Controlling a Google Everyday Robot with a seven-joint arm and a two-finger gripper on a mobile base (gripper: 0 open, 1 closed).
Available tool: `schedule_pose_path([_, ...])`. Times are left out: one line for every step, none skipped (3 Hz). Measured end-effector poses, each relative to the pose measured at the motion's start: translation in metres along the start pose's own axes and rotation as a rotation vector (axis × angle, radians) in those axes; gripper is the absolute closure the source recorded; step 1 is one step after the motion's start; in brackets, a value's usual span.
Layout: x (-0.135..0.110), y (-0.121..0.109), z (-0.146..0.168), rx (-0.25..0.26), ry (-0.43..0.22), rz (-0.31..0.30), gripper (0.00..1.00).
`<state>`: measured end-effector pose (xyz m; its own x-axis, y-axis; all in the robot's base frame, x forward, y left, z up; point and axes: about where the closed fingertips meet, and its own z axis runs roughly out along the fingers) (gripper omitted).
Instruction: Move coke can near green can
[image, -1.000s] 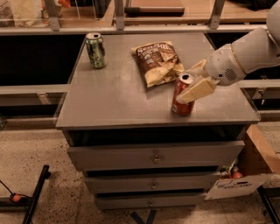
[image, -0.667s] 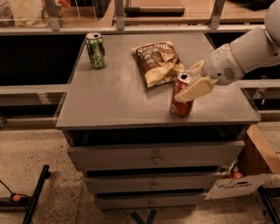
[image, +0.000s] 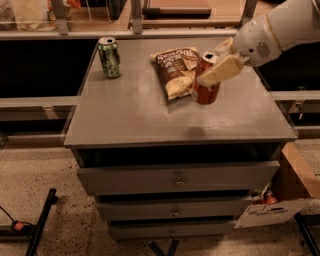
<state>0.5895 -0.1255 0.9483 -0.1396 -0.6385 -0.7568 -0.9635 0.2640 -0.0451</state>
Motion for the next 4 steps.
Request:
schedule_pose_path([-0.057, -0.015, 0.0, 0.029, -0.022, -0.051, 1.0])
schedule_pose_path([-0.105, -0.019, 0.023, 0.032, -0.031, -0.057, 1.0])
schedule_pose_path([-0.139, -0.013, 0.057, 0.012, -0.043, -0.027, 1.0])
schedule_pose_path([-0.163, 0.0, 0.096, -0.01, -0.034, 0.004, 1.0])
